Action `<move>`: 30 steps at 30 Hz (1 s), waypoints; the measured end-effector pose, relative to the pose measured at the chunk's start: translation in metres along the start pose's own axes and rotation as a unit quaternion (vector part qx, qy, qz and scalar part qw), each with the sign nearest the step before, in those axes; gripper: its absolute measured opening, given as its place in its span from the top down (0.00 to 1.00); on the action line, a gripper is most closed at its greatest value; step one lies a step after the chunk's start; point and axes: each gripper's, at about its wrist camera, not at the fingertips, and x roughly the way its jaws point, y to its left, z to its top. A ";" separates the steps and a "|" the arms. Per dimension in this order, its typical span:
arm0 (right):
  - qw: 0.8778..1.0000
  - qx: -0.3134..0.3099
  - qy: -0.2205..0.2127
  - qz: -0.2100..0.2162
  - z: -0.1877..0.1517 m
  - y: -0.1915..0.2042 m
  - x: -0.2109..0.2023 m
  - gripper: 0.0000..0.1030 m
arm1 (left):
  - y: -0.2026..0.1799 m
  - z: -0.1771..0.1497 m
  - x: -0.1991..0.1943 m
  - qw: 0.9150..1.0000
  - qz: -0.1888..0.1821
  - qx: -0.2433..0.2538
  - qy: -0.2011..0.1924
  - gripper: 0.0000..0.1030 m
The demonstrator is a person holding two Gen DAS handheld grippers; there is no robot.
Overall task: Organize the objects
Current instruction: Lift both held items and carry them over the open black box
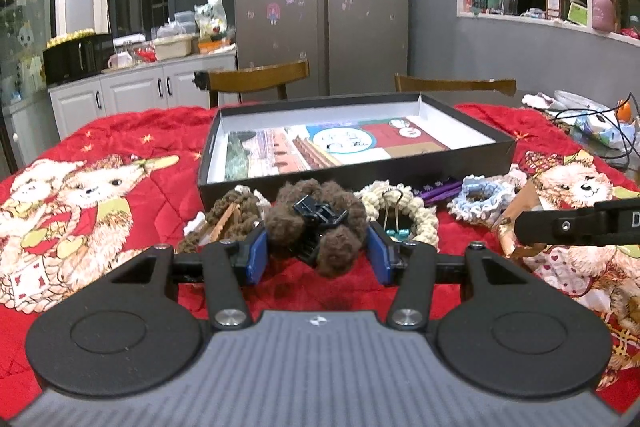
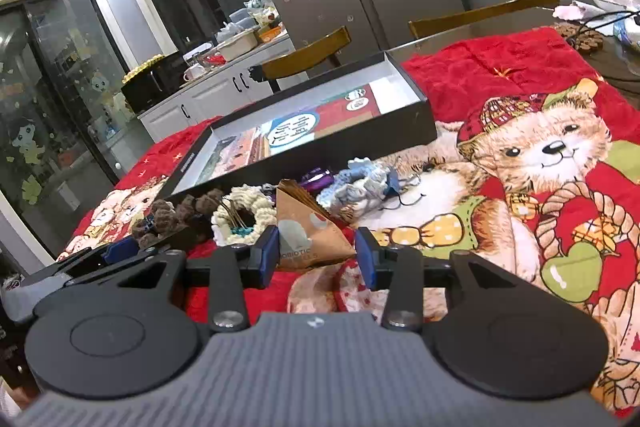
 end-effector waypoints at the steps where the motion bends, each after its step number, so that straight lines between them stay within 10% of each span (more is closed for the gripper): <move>1: 1.000 -0.003 -0.002 0.001 0.001 0.002 -0.001 0.57 | 0.000 0.000 -0.002 1.000 0.000 0.001 -0.005 0.45; 30: 0.992 -0.072 -0.081 0.062 0.087 0.081 0.004 0.57 | 0.014 0.027 -0.017 0.998 0.028 -0.009 -0.050 0.45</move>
